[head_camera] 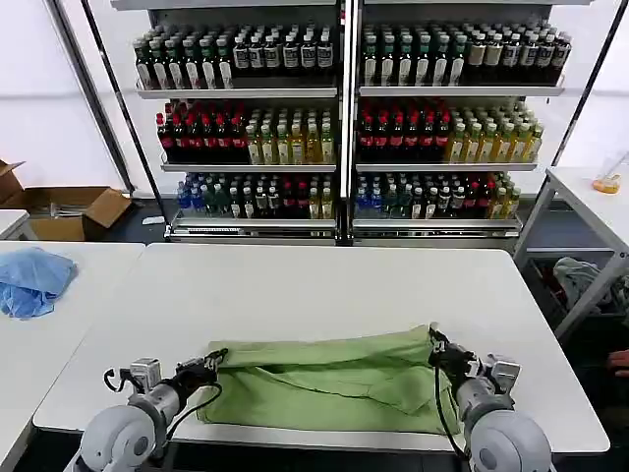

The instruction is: Fold and organize the clothes.

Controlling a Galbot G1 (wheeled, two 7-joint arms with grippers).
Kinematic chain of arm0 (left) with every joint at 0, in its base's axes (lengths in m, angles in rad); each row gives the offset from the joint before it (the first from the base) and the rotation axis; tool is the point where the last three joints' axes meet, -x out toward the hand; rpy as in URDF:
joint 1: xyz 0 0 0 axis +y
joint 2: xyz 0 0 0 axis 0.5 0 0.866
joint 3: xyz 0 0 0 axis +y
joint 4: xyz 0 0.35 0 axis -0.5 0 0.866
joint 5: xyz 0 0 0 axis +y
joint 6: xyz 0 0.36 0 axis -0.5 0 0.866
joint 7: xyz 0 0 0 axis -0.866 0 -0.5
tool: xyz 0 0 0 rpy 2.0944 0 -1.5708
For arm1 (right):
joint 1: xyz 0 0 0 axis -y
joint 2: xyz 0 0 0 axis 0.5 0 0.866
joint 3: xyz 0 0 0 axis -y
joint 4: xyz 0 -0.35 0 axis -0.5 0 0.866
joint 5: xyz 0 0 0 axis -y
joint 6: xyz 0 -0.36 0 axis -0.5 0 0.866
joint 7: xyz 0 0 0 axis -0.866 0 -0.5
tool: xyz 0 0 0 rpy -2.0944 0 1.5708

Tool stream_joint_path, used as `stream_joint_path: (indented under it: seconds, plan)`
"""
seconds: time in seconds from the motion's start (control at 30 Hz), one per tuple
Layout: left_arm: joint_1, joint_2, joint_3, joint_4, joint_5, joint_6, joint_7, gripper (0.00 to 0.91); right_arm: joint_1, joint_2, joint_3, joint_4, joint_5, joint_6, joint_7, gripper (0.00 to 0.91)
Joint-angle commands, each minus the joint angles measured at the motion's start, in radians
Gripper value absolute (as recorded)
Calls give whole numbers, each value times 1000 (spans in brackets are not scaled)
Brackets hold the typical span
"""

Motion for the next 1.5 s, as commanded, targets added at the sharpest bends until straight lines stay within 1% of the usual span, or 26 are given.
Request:
stream_joint_path:
  seconds: [0.03,0.07,0.1,0.23,0.4,0.47,0.53,0.57,0.77,0.9,1.03,1.1,1.13,1.17,1.2,1.23,1.27,1.5]
  plan:
    - [3,-14,2,0,32,0,10,353,-20,25,-30,-39,-119,3,-9,514]
    - [3,-16,4,-1,35,0,14,605,-17,28,-37,-45,-130,2,-10,907]
    - [2,-18,9,-4,43,0,18,907,-14,31,-46,-48,-140,-5,-10,907]
    - [3,-31,11,-10,58,-7,19,907,-16,34,-56,-40,-168,-2,-27,907]
    - [40,-66,0,-50,118,-78,-27,907,-38,30,-41,-14,-192,12,-40,907]
    - [61,-97,-10,-68,128,-110,-66,907,-54,27,-30,-6,-228,10,-56,907]
    - [79,-121,-14,-76,148,-128,-93,907,-63,28,-27,-2,-241,5,-58,907]
    - [90,-145,-13,-78,172,-140,-109,907,-69,30,-24,2,-244,1,-59,907]
    - [126,-221,11,-67,351,-177,-165,907,-90,40,-20,11,-248,-1,-63,907]
    - [137,-241,30,-50,405,-178,-181,907,-98,43,-16,12,-246,-1,-62,907]
    - [142,-247,37,-26,457,-201,-188,907,-103,43,-9,18,-204,-12,-55,907]
    - [144,-250,37,-19,458,-200,-192,907,-105,43,-7,18,-204,-11,-55,907]
    - [145,-251,38,-17,459,-201,-191,897,-108,43,-8,20,-202,-11,-55,907]
    - [146,-253,38,-14,457,-203,-191,494,-109,43,-8,22,-199,-11,-55,907]
    - [147,-255,39,-12,455,-207,-191,242,-112,42,-7,27,-193,-12,-54,907]
    - [146,-257,39,-11,452,-212,-192,50,-113,42,-7,30,-189,-12,-54,907]
    - [147,-261,39,-10,450,-217,-192,20,-114,42,-7,32,-186,-12,-53,907]
    - [158,-277,38,-7,389,-223,-202,30,-108,34,1,32,-171,-12,-54,907]
